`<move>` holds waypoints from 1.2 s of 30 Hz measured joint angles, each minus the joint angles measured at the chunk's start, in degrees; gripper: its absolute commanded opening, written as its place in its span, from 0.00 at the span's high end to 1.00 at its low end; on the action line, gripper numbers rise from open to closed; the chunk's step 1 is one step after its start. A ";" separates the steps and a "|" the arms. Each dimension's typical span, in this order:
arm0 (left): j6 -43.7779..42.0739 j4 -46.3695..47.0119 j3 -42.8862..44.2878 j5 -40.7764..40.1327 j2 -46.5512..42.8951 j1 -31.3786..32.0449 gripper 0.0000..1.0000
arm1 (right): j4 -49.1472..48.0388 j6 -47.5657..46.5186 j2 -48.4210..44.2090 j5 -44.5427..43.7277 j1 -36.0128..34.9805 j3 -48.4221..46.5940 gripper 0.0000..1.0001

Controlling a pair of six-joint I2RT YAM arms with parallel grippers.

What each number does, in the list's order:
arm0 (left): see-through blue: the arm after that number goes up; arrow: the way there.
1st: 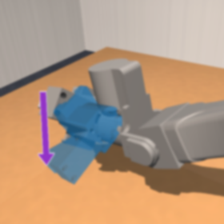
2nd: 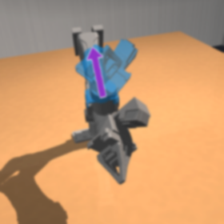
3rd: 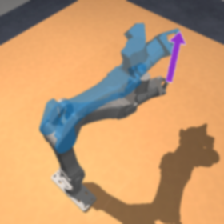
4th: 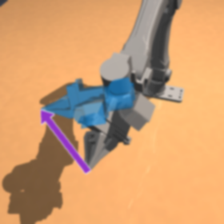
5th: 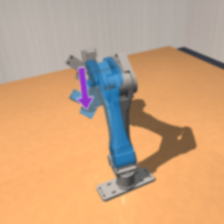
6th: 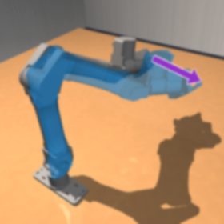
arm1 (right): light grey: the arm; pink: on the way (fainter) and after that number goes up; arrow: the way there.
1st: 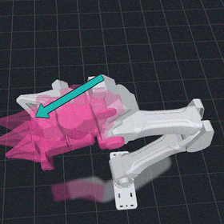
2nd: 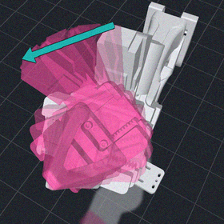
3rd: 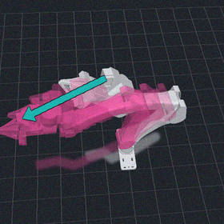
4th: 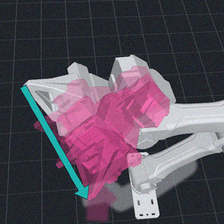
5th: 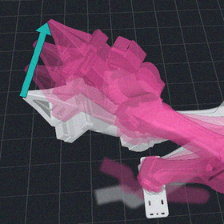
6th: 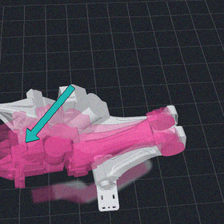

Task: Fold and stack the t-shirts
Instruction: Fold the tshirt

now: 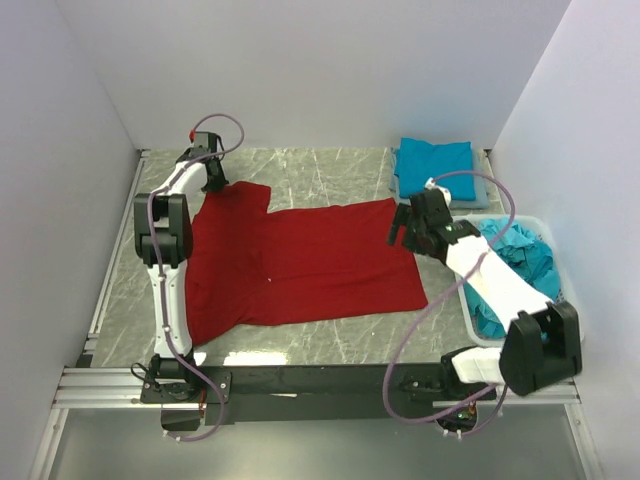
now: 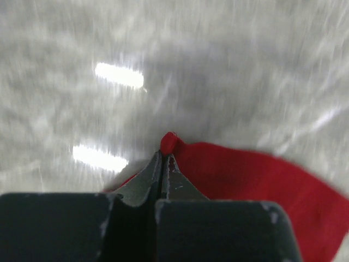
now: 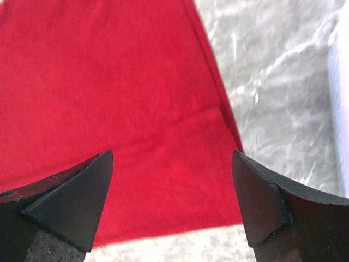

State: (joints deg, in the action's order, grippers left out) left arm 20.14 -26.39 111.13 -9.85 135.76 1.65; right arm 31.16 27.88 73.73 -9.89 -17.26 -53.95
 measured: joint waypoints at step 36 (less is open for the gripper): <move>4.79 10.54 -40.02 13.07 -35.23 3.74 1.00 | 22.12 8.92 68.22 -27.06 -6.49 -72.06 0.09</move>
State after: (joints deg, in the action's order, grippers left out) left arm 24.93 -15.86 71.11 3.22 100.53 5.39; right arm 53.28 36.80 141.95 -36.95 -23.75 -126.02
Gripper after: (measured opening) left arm 0.013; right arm 0.914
